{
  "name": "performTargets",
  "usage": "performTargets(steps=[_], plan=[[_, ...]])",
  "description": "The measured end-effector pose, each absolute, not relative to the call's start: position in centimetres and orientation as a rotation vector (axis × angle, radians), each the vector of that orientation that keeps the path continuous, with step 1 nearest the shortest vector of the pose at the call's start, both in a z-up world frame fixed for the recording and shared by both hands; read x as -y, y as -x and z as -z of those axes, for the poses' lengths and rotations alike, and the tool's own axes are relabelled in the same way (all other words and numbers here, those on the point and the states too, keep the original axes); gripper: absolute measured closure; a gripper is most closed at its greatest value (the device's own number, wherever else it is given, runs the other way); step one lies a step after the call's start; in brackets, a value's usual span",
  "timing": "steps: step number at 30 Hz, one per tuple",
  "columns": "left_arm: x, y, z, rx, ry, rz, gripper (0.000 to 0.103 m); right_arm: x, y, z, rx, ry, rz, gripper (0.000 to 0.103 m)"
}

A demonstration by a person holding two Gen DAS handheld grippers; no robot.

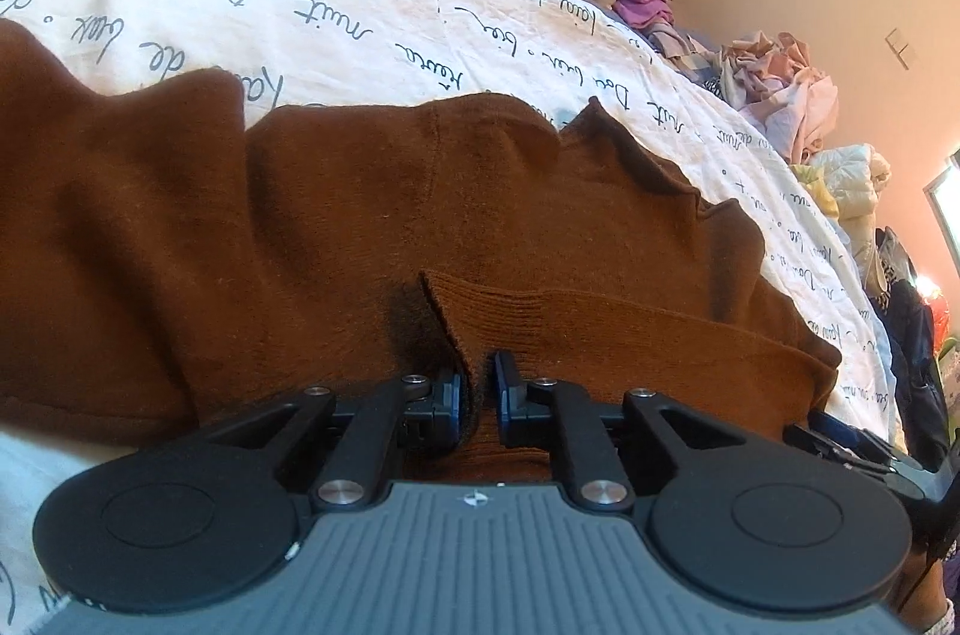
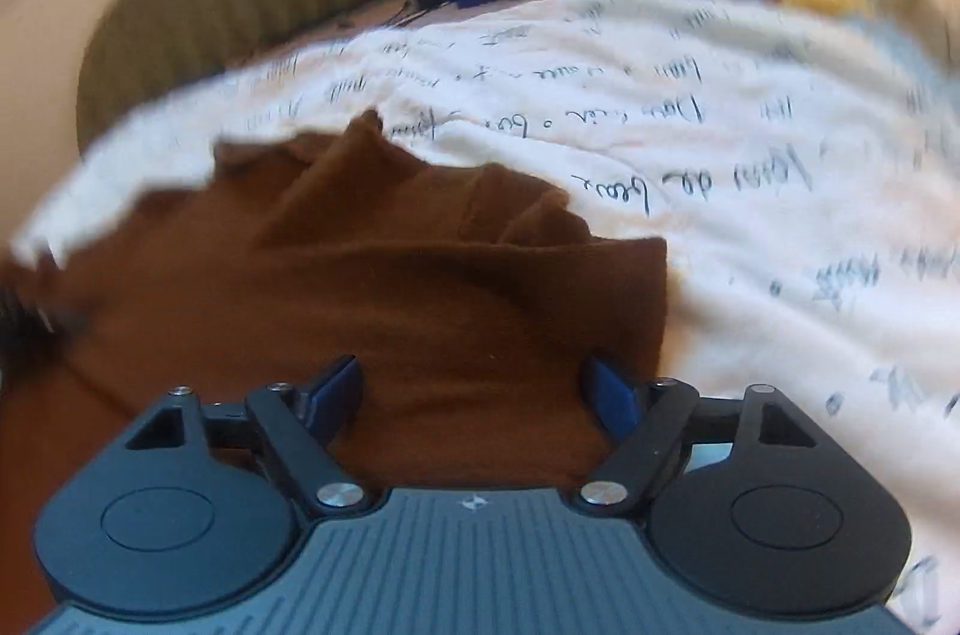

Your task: Fold small clothes

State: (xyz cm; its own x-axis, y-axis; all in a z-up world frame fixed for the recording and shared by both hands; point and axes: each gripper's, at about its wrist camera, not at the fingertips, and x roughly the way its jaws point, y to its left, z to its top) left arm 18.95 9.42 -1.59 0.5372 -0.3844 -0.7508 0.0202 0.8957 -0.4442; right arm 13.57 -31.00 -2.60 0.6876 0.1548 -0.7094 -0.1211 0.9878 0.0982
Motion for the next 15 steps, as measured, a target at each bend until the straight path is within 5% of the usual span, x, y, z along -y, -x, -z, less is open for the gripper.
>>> performTargets(steps=[3,7,15], plan=[[-10.0,-18.1,0.6,-0.960,0.403,0.207,0.084,29.6,-12.1,1.1,-0.766,0.020,-0.126,0.022],[-10.0,-16.3,-1.2,-0.895,0.375,0.179,0.063,26.9,-10.6,-0.1,-0.720,0.082,-0.159,0.021],[-6.7,-17.1,0.4,-0.914,0.359,0.229,0.060,24.7,-11.8,2.1,-0.767,0.109,-0.153,0.021]])
